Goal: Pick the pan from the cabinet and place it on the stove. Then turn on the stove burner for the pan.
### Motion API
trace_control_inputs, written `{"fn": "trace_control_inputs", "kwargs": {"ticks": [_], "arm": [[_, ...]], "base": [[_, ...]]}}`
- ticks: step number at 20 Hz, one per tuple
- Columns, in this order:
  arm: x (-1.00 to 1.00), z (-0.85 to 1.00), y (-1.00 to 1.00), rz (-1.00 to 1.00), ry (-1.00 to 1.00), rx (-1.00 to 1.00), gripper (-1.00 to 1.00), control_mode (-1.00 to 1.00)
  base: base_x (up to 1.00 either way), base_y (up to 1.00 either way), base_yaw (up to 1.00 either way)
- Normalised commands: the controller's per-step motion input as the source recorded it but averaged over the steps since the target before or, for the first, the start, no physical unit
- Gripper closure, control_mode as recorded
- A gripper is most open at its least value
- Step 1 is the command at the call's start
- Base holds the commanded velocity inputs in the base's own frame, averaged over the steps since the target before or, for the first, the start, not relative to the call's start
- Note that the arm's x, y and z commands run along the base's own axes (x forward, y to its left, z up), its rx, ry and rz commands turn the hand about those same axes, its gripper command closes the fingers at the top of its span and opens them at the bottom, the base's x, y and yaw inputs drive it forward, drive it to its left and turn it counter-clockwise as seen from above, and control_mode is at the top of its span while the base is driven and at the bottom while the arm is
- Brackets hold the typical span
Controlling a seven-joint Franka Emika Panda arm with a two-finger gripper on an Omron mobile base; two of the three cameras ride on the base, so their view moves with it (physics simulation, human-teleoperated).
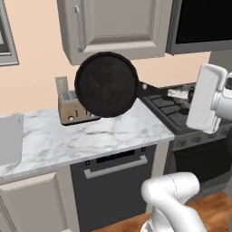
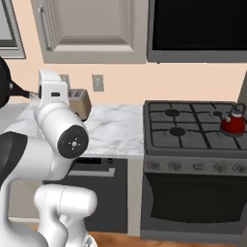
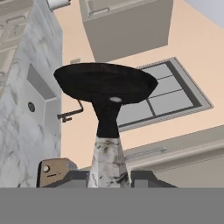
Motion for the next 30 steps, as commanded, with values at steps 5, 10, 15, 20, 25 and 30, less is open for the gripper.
{"fn": "trace_control_inputs", "kwargs": {"ticks": [5, 10, 15, 20, 25, 30], "arm": [[0.0, 0.0, 0.0, 0.0, 0.0, 0.0, 1.0, 1.0], [0.0, 0.0, 0.0, 0.0, 0.0, 0.0, 1.0, 1.0], [0.0, 0.0, 0.0, 0.0, 0.0, 0.0, 1.0, 1.0], [0.0, 0.0, 0.0, 0.0, 0.0, 0.0, 1.0, 1.0], [0.0, 0.0, 0.0, 0.0, 0.0, 0.0, 1.0, 1.0], [0.0, 0.0, 0.0, 0.0, 0.0, 0.0, 1.0, 1.0]], "base": [[0.38, -0.37, 0.09], [0.37, -0.24, 0.08], [0.4, 0.0, 0.1], [0.35, -0.15, 0.1], [0.33, -0.16, 0.1], [0.35, -0.22, 0.07]]}}
